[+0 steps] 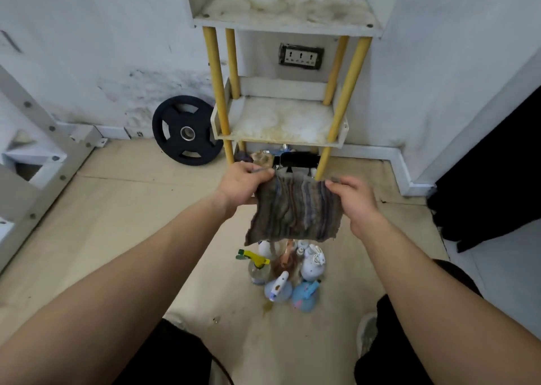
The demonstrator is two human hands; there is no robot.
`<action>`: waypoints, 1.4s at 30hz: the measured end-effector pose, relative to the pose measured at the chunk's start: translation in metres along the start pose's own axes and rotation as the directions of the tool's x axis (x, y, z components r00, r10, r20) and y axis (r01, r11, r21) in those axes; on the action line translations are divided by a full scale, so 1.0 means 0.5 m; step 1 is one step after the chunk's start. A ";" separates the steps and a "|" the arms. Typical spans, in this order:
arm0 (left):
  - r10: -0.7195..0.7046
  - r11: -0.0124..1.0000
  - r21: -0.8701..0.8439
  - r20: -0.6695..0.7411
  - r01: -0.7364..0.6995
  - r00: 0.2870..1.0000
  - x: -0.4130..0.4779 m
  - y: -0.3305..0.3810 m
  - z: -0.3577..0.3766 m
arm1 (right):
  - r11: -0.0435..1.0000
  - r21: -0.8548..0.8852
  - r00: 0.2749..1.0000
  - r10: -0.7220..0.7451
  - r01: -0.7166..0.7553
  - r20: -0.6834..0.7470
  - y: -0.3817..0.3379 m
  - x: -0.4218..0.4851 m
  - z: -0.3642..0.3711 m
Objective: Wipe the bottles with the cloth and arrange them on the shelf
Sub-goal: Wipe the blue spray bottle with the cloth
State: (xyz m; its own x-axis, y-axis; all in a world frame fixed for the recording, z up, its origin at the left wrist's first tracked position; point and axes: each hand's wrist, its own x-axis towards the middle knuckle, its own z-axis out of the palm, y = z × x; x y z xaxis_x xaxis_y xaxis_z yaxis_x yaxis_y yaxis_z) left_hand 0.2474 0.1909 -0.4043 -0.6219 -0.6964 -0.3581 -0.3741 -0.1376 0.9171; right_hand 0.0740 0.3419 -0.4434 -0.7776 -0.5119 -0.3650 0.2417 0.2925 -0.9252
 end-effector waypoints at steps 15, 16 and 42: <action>0.050 0.940 -0.340 0.136 -0.001 0.989 -0.058 -0.062 0.132 | 0.970 0.142 0.976 -0.206 0.195 0.067 0.030 -0.106 0.030; 0.052 0.933 -0.359 0.146 0.003 0.988 -0.054 -0.059 0.139 | 0.967 0.162 0.976 -0.208 0.195 0.068 0.035 -0.101 0.029; 0.067 0.995 -0.083 0.027 -0.064 0.997 -0.015 -0.081 0.042 | 0.998 0.023 0.818 -0.061 0.058 0.572 0.025 0.014 -0.016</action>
State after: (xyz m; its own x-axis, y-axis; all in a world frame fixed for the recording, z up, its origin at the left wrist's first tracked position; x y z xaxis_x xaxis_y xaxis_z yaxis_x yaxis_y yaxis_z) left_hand 0.2524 0.2165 -0.4425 -0.6638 -0.6848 -0.3007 -0.2752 -0.1502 0.9496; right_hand 0.0670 0.3487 -0.4568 -0.3191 -0.8986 -0.3012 0.2095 0.2431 -0.9471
